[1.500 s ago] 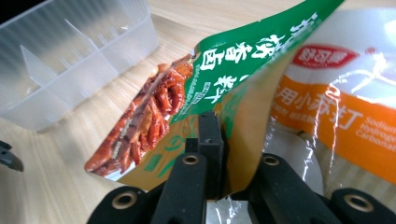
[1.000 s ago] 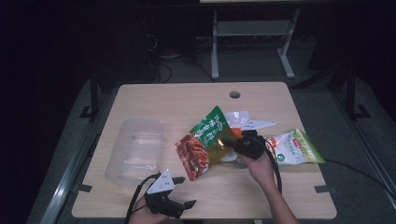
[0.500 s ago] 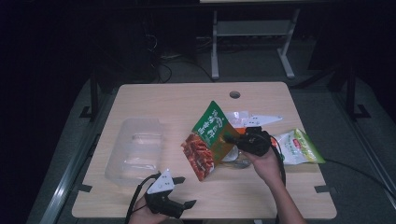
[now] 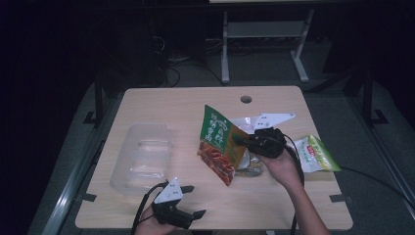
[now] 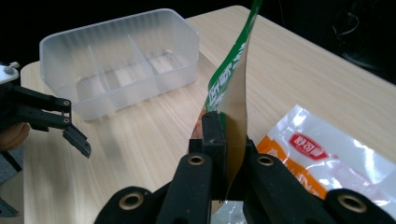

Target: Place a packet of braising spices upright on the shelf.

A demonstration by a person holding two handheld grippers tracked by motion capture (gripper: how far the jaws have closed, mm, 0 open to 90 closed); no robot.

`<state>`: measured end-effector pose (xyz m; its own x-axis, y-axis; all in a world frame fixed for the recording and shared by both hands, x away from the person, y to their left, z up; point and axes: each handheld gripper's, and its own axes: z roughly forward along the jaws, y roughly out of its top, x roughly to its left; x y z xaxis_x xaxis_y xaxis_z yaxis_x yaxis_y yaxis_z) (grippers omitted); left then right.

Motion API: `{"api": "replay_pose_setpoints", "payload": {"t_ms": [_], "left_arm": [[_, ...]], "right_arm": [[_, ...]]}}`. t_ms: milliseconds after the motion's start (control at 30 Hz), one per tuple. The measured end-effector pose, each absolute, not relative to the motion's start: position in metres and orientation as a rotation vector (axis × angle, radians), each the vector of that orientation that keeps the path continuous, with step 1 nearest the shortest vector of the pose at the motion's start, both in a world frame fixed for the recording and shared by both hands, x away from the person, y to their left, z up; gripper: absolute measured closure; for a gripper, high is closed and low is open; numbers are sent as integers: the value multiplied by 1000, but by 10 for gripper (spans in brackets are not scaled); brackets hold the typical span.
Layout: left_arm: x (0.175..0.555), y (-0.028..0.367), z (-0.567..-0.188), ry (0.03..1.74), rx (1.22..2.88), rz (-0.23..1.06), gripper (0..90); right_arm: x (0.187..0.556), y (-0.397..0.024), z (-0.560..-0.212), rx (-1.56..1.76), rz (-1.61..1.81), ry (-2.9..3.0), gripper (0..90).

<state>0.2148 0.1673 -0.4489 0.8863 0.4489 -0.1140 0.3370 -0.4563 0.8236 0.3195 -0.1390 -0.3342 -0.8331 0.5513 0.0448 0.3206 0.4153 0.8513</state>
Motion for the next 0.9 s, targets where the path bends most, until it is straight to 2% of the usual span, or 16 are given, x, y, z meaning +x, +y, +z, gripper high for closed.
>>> {"api": "replay_pose_setpoints", "payload": {"t_ms": [233, 567, 767, 833, 900], "left_arm": [[214, 167, -449, 566, 2089, 148, 160], [214, 165, -450, 567, 2089, 143, 160], [214, 165, -450, 559, 2101, 144, 160], [214, 165, -450, 560, 2102, 142, 160], [213, 165, -450, 559, 2105, 142, 160]], "right_arm": [[311, -134, -322, 676, 1336, 2450, 897], [300, -139, -333, 656, 1429, 2405, 886], [296, -137, -349, 680, 1479, 2403, 757], [297, -136, -353, 695, 1478, 2401, 749], [304, -130, -363, 749, 1469, 2393, 685]]}}
